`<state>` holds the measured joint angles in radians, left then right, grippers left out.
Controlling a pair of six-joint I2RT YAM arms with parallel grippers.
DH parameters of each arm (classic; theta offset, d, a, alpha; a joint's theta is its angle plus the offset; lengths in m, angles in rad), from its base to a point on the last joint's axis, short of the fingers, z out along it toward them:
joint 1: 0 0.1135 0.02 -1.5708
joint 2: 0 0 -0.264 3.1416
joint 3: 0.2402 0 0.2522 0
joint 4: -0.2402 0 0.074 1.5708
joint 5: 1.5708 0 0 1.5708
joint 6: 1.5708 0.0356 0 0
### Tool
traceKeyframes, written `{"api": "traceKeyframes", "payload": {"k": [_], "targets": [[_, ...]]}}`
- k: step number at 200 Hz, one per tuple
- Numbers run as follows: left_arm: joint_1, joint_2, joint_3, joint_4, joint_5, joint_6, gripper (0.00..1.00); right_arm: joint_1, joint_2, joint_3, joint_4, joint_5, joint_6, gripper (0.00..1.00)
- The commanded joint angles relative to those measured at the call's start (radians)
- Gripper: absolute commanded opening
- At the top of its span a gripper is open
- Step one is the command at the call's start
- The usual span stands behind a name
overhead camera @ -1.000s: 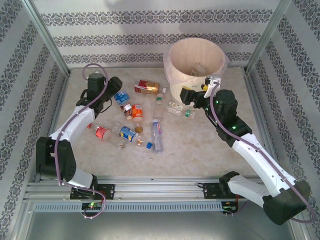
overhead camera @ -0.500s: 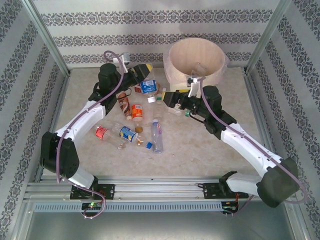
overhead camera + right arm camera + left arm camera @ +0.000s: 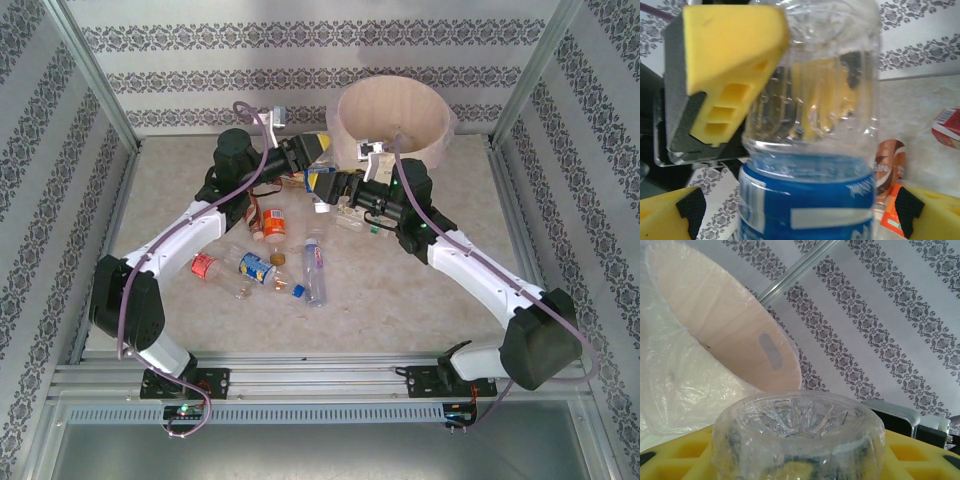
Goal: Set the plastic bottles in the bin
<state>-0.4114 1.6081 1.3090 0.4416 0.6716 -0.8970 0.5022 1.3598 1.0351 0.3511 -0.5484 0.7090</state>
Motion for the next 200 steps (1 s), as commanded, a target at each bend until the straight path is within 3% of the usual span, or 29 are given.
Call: {"api": "traceKeyframes", "payload": {"k": [1, 34, 77, 121, 133, 148, 160, 200], "targets": [[-0.012, 0.011, 0.045, 0.096, 0.049, -0.023, 0.56, 0.009, 0.013, 0.036, 0.049, -0.046, 0.019, 0.97], [-0.012, 0.022, 0.048, 0.109, 0.068, -0.033, 0.56, 0.009, 0.023, 0.05, 0.027, -0.046, 0.017, 0.91], [-0.012, 0.023, 0.047, 0.112, 0.074, -0.033, 0.56, -0.003, 0.019, 0.05, -0.009, -0.025, -0.005, 0.67], [-0.012, 0.023, 0.044, 0.11, 0.077, -0.034, 0.56, -0.016, 0.006, 0.042, -0.017, -0.024, -0.016, 0.55], [-0.011, 0.021, 0.045, 0.106, 0.077, -0.034, 0.62, -0.021, -0.001, 0.04, -0.031, -0.015, -0.024, 0.53], [-0.011, 0.017, 0.047, 0.086, 0.072, -0.032, 0.87, -0.027, -0.01, 0.04, -0.057, -0.002, -0.04, 0.51], [-0.012, 0.005, 0.043, 0.078, 0.069, -0.021, 0.99, -0.038, -0.02, 0.045, -0.095, 0.013, -0.06, 0.51], [-0.01, -0.069, 0.033, -0.072, -0.024, 0.084, 0.99, -0.071, -0.069, 0.067, -0.233, 0.069, -0.152, 0.5]]}}
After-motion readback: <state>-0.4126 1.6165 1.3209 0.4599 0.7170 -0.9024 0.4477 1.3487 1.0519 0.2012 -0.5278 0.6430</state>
